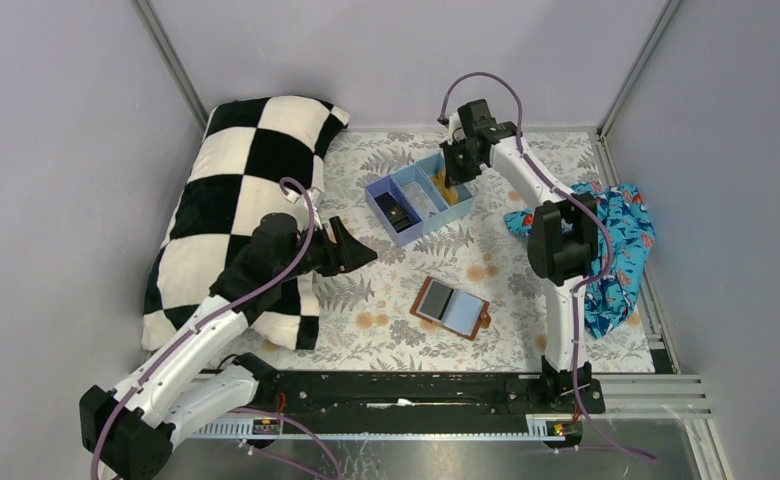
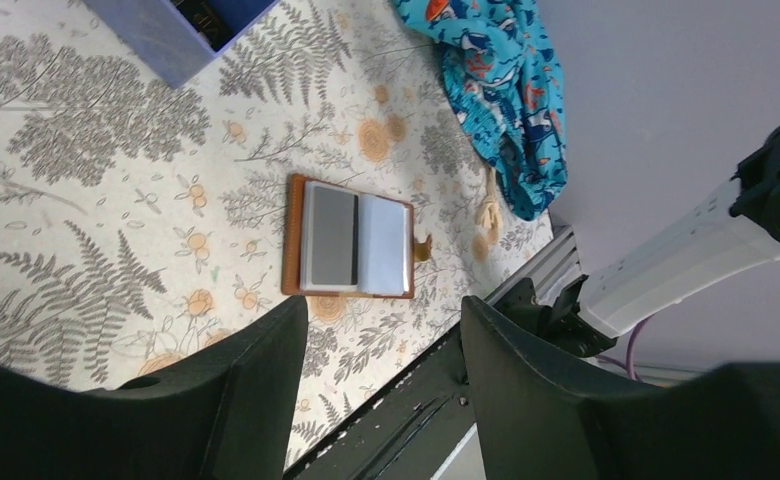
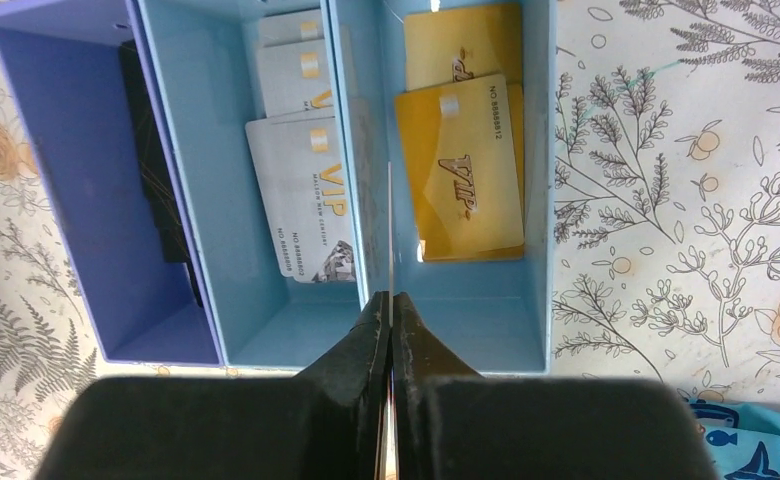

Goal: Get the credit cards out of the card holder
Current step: Place the credit card in the storage box.

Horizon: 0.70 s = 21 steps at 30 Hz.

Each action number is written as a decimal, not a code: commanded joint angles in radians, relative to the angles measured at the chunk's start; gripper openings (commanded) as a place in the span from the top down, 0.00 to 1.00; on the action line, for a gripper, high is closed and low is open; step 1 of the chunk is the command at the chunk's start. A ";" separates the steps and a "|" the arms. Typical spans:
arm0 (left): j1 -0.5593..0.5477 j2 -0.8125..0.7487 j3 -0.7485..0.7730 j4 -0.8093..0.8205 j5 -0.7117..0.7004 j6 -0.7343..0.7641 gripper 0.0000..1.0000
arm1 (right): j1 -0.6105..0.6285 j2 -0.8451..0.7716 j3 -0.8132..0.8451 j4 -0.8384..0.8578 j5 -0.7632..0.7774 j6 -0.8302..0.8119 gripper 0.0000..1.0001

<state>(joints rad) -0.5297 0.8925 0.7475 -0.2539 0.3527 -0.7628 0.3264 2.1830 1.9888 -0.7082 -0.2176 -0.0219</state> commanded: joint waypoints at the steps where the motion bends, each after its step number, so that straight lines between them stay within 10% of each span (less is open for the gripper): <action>1: 0.004 -0.019 -0.017 -0.009 -0.033 0.010 0.39 | -0.006 0.019 0.032 -0.030 0.008 -0.033 1.00; 7: 0.004 0.005 -0.015 0.016 0.000 0.010 0.39 | -0.006 0.045 0.000 -0.006 -0.020 -0.075 0.99; 13: 0.004 0.010 -0.024 0.033 0.019 0.003 0.39 | -0.006 0.015 -0.021 0.021 -0.025 -0.047 0.71; 21: 0.004 0.098 -0.011 0.036 0.069 -0.008 0.39 | -0.006 -0.204 -0.155 0.159 0.074 0.014 0.60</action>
<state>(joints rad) -0.5297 0.9512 0.7261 -0.2752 0.3653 -0.7673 0.3260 2.1654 1.8675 -0.6342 -0.2012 -0.0410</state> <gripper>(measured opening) 0.610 0.385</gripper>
